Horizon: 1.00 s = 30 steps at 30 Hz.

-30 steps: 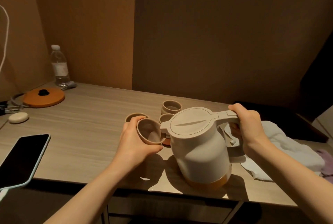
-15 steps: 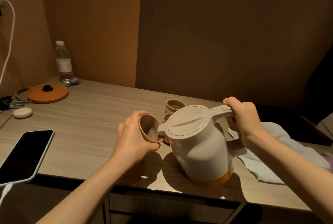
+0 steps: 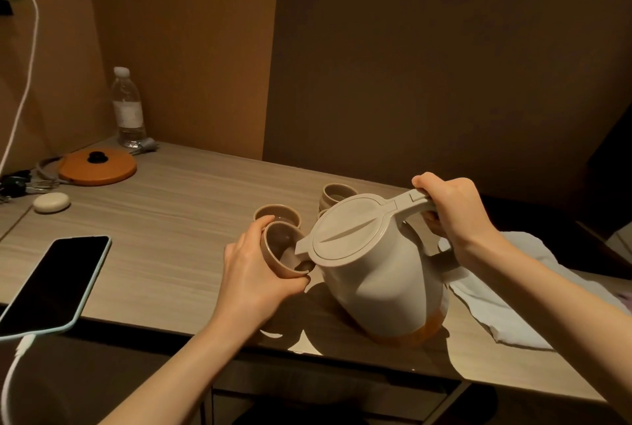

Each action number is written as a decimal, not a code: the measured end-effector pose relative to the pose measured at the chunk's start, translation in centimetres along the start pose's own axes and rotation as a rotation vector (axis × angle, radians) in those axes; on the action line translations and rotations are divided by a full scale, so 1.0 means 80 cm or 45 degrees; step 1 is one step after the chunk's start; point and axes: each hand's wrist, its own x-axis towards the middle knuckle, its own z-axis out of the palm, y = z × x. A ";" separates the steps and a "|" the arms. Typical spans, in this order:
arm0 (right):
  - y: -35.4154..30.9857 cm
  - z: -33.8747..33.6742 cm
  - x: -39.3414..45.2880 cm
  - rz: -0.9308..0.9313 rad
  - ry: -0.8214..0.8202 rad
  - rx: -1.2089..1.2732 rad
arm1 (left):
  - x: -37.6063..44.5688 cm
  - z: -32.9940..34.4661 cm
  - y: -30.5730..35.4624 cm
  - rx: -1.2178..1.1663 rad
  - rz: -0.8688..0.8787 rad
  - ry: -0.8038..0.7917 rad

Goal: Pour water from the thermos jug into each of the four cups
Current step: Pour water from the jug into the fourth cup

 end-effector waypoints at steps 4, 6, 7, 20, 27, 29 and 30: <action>-0.005 0.006 0.002 -0.039 -0.032 -0.044 | -0.005 -0.001 -0.005 -0.057 -0.058 0.000; -0.008 0.008 0.002 -0.043 -0.057 -0.041 | -0.007 -0.001 -0.009 -0.078 -0.073 0.004; -0.010 0.009 0.002 -0.045 -0.070 -0.036 | -0.008 -0.001 -0.011 -0.089 -0.077 0.007; -0.019 0.014 0.007 -0.102 -0.126 -0.187 | -0.022 0.014 -0.023 -0.163 -0.085 -0.014; -0.026 0.006 0.006 -0.131 -0.126 -0.269 | -0.023 0.023 -0.019 -0.179 -0.078 -0.028; -0.027 0.005 0.006 -0.136 -0.122 -0.272 | -0.022 0.024 -0.018 -0.183 -0.075 -0.028; -0.028 0.004 0.006 -0.137 -0.123 -0.274 | -0.021 0.024 -0.017 -0.185 -0.075 -0.031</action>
